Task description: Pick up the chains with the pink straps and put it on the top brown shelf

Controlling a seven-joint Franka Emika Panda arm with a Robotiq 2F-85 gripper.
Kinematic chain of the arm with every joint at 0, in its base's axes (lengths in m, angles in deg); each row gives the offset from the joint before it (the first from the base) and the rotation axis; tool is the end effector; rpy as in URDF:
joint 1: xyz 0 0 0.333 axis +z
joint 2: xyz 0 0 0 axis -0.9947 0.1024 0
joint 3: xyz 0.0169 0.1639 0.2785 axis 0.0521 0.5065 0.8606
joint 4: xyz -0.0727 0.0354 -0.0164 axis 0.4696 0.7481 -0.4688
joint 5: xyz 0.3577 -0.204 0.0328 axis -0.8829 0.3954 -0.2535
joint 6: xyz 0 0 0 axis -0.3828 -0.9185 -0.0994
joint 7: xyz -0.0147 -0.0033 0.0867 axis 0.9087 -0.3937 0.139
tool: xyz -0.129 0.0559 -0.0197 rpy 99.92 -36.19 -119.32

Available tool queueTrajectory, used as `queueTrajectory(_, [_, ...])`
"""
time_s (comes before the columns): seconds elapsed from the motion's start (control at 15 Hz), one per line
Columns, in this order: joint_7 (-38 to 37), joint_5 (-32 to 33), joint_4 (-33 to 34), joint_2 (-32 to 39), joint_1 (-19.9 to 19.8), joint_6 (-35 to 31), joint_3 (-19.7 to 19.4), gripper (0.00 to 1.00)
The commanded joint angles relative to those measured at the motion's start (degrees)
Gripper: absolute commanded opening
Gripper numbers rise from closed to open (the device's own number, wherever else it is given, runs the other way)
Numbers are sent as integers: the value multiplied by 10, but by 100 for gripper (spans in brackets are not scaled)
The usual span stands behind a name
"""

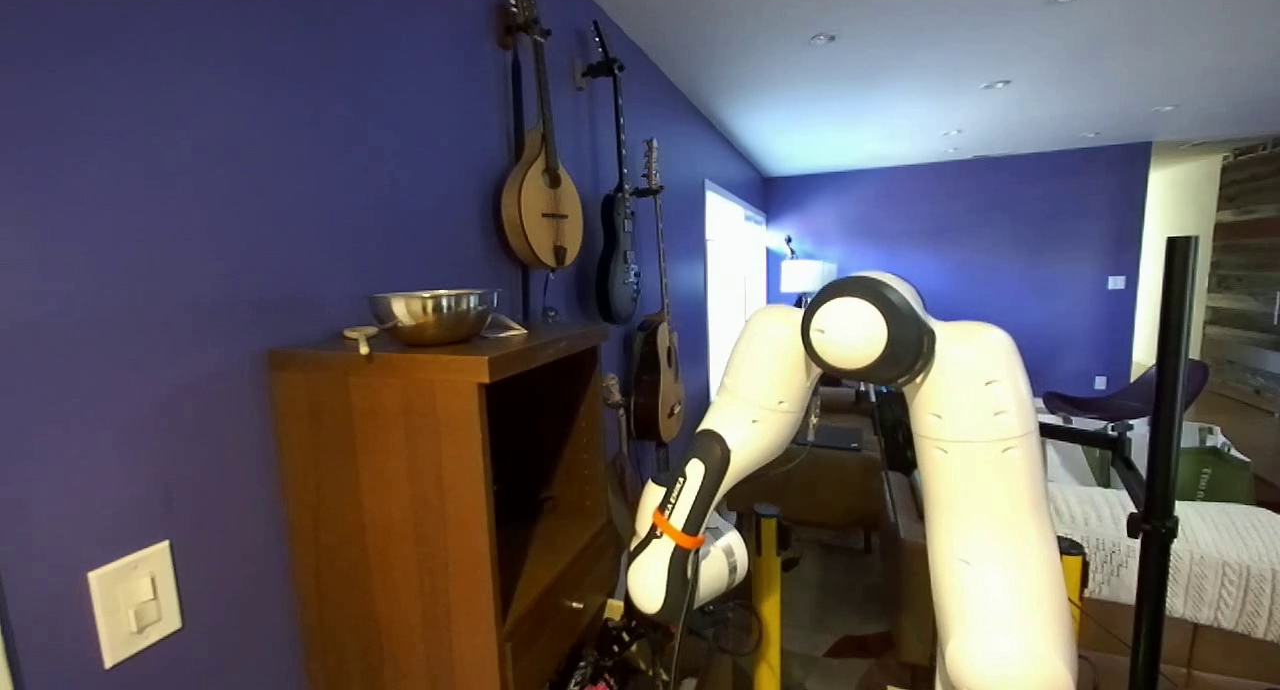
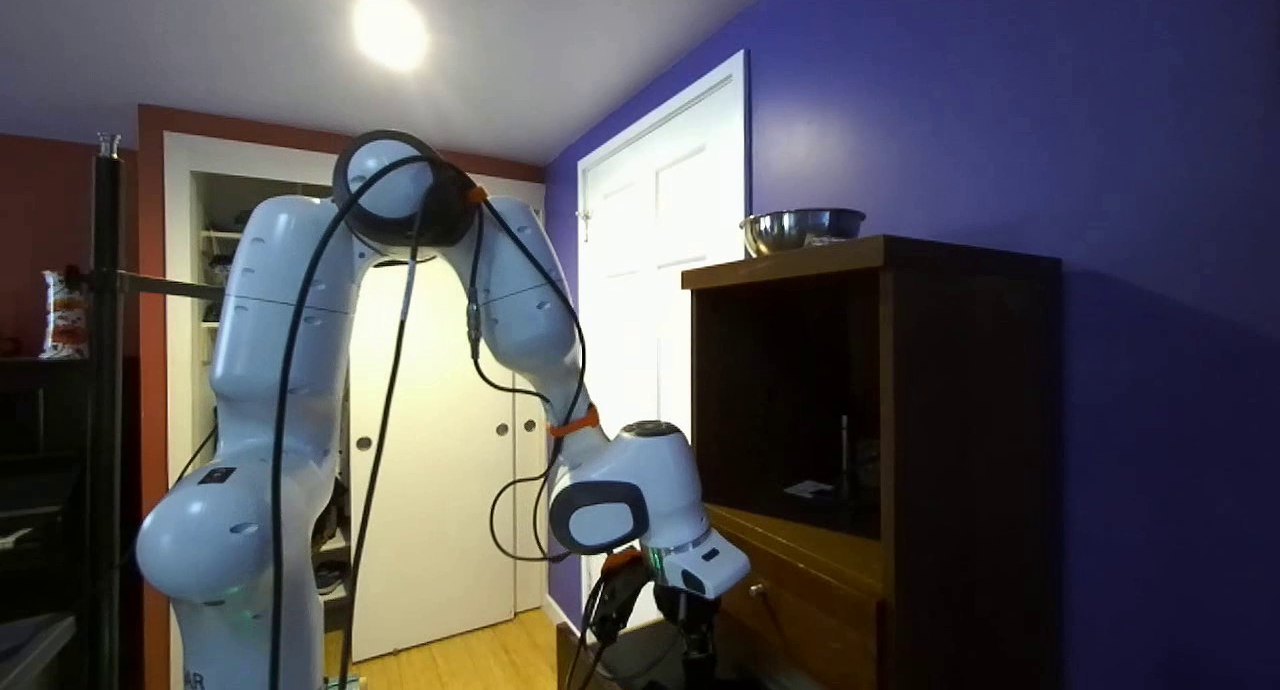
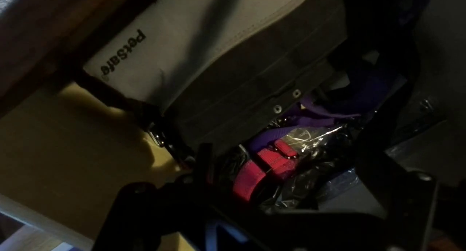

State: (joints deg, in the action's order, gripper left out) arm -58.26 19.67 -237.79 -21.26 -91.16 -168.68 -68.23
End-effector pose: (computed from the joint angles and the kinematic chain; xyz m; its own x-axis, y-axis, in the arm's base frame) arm 0.4557 -0.0868 0.1678 0.8017 -0.5549 0.2221 -0.5407 -0.8317 -0.1262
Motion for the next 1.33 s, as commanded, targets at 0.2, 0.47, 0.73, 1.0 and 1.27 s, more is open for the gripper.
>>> queueTrajectory(0.2, [33, -75, 60, 72, -77, -63, 83, 82])
queueTrajectory(0.47, [28, -60, 80, 105, -118, -91, 96, 70])
queueTrajectory(0.73, [26, -58, 94, 133, -168, -106, 131, 66])
queueTrajectory(1.0, [23, -53, 104, 163, -210, -127, 167, 53])
queueTrajectory(1.27, [19, -49, 111, 187, -248, -151, 200, 49])
